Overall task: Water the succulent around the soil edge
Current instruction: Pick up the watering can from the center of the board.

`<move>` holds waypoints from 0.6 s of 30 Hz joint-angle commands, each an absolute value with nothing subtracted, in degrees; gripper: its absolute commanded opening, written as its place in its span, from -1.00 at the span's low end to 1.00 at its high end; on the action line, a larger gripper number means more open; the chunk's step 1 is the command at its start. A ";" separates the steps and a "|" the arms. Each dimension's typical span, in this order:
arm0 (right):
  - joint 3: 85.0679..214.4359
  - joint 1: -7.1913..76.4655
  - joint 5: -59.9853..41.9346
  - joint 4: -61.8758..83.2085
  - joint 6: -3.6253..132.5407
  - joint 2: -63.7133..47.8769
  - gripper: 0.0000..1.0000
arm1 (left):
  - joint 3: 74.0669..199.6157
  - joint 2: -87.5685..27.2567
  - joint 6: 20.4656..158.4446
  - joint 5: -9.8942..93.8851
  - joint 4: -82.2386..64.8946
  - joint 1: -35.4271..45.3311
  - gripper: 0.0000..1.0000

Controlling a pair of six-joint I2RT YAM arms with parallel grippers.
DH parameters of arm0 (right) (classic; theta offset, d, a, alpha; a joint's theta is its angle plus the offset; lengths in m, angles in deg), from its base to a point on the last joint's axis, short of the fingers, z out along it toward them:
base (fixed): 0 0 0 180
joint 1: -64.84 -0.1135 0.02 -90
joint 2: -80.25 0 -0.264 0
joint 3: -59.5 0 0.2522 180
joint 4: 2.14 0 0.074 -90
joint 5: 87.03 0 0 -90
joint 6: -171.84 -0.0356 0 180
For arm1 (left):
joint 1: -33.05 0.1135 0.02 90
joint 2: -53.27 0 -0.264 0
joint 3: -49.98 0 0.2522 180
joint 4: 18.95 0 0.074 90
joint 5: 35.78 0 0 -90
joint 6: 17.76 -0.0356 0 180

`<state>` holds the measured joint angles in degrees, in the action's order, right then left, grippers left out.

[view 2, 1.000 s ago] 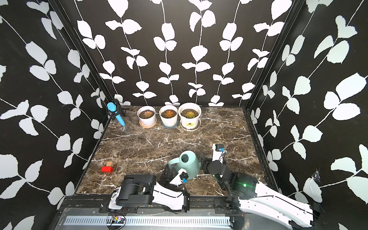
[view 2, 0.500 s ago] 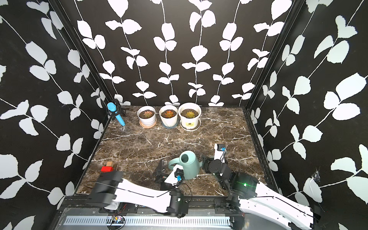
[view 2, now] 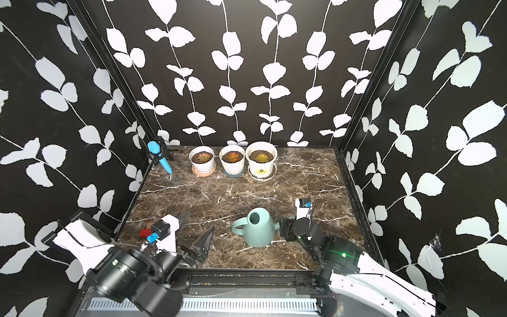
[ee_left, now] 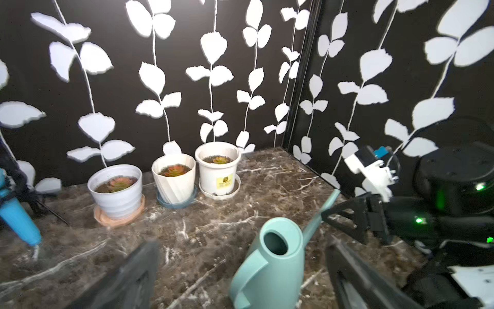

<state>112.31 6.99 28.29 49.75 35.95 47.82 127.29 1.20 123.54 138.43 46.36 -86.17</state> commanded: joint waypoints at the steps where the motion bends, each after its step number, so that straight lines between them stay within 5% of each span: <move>1: 114.26 7.40 26.44 51.18 36.92 46.32 0.46 | 119.21 0.06 78.35 114.87 -4.49 -82.05 0.88; 8: 115.70 7.32 26.00 52.03 36.05 47.28 0.43 | 138.30 -12.68 71.32 80.53 7.55 -70.51 0.97; 11: 116.82 7.34 26.83 54.08 35.90 48.35 0.42 | 134.82 -9.59 75.19 68.47 5.75 -62.32 0.97; 15: 118.30 7.35 28.04 56.89 35.90 50.65 0.41 | 117.09 5.01 80.40 70.42 -4.48 -56.67 0.97; 18: 118.35 7.36 29.00 58.35 35.95 52.41 0.42 | 107.85 15.49 81.22 74.13 2.22 -54.62 0.96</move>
